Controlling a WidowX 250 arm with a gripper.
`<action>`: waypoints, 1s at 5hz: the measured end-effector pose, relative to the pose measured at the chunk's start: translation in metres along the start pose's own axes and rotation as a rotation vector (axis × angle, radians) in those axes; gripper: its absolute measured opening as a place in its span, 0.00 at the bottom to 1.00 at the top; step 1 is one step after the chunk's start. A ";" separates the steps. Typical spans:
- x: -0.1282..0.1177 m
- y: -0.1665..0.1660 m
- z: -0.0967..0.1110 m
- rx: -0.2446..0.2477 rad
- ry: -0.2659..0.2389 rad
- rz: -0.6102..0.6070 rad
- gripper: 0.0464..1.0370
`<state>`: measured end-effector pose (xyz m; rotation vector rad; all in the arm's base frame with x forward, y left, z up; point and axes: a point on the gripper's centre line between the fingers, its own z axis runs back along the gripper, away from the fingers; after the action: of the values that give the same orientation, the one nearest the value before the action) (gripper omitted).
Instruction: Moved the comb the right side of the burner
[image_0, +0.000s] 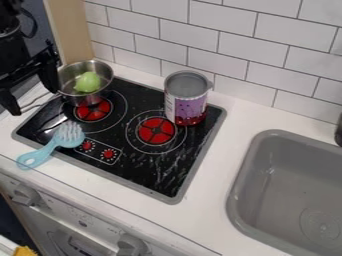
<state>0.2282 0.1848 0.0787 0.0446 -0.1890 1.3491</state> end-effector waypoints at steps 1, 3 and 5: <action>-0.004 0.002 -0.007 0.014 0.024 -0.005 0.96; -0.011 0.009 -0.007 -0.029 0.048 -0.203 0.96; -0.008 0.026 -0.001 -0.059 0.030 -0.691 0.96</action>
<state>0.2015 0.1832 0.0747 0.0351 -0.1667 0.6552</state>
